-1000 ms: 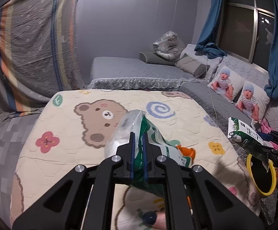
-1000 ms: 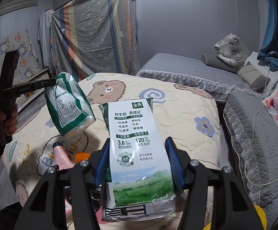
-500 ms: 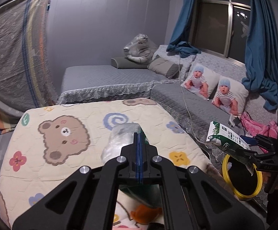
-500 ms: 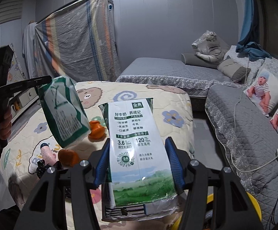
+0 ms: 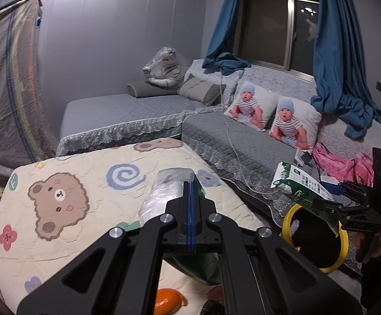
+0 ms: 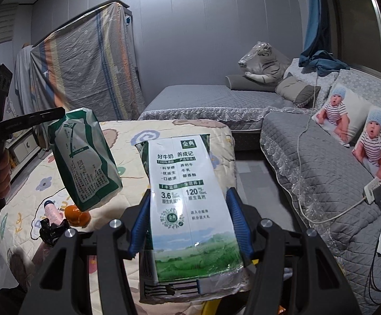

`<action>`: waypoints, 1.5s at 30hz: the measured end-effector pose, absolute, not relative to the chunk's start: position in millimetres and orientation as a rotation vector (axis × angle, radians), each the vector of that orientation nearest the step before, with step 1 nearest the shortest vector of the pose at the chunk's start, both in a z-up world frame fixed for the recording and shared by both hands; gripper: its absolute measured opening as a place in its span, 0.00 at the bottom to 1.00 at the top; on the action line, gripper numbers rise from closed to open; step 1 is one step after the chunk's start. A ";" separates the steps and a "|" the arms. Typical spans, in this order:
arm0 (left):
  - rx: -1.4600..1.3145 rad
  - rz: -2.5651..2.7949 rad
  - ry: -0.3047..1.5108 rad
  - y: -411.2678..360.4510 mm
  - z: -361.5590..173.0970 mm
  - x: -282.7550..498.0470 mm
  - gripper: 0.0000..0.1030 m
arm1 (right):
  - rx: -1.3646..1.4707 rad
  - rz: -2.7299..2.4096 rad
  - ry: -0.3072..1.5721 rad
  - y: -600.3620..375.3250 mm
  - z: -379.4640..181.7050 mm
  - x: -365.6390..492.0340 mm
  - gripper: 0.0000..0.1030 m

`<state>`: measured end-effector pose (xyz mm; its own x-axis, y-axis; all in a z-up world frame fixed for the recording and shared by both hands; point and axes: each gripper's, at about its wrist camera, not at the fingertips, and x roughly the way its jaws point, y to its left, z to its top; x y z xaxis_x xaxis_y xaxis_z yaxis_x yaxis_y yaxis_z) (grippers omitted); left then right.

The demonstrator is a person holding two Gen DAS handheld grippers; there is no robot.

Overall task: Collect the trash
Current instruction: 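Lift the tissue pack and milk carton and carry both over the yellow bin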

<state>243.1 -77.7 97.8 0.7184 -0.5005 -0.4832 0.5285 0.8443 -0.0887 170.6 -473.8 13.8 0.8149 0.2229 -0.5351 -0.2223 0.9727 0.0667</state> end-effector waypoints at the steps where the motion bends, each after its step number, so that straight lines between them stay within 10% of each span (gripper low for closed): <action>1: 0.062 -0.578 0.515 -82.9 99.0 241.6 0.00 | 0.005 0.231 0.570 -476.7 13.8 169.0 0.51; 22: 0.147 -0.806 0.537 -191.6 96.6 214.0 0.00 | 0.098 0.052 0.547 -565.4 7.6 119.1 0.51; 36: 0.298 -0.626 0.764 -56.7 21.6 269.6 0.01 | 0.105 0.077 0.577 -559.3 -5.0 125.7 0.51; 38: 0.283 -0.604 0.816 -41.3 6.2 281.1 0.11 | 0.101 0.084 0.583 -555.5 -4.9 129.6 0.51; 40: 0.270 -0.574 0.831 -31.3 -3.4 288.7 0.71 | 0.095 0.091 0.586 -549.4 -4.1 132.8 0.52; 45: 0.271 -0.558 0.843 -24.3 -20.1 291.2 0.66 | 0.076 0.104 0.593 -540.4 -2.5 137.7 0.52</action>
